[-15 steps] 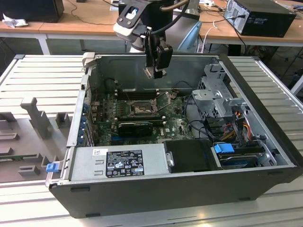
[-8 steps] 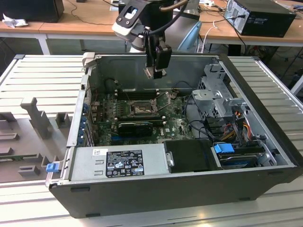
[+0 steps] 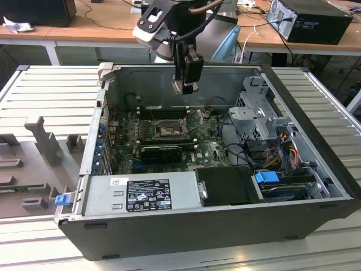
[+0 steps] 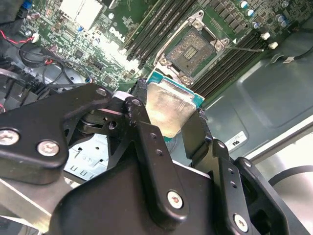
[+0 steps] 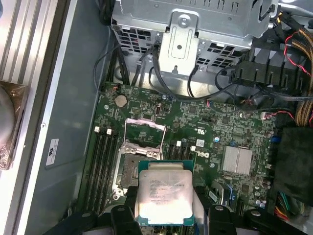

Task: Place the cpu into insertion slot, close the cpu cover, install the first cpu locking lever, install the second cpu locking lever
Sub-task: 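Place the cpu into insertion slot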

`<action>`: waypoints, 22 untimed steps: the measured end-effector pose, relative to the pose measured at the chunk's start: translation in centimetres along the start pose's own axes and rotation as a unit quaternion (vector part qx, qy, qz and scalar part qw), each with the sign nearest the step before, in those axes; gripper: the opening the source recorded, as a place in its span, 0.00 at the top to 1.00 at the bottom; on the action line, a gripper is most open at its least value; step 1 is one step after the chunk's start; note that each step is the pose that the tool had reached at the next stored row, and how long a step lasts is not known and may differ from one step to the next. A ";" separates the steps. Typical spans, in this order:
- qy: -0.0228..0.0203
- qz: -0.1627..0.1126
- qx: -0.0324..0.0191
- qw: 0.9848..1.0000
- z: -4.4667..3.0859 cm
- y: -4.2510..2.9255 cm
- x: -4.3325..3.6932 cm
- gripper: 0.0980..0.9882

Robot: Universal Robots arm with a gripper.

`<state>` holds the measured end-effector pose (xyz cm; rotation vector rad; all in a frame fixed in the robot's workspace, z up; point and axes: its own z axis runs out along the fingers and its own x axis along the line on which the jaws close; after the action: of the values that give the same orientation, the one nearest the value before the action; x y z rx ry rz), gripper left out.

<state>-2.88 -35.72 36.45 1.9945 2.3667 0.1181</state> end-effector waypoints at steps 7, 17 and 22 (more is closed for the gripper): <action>-0.006 0.049 0.001 0.999 1.36 -0.12 -0.01 0.52; -0.008 0.076 0.003 0.997 2.33 -0.46 0.02 0.52; -0.014 0.075 0.003 0.997 3.22 -0.54 0.01 0.52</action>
<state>-3.14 -35.71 33.19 2.1609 2.2006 0.0859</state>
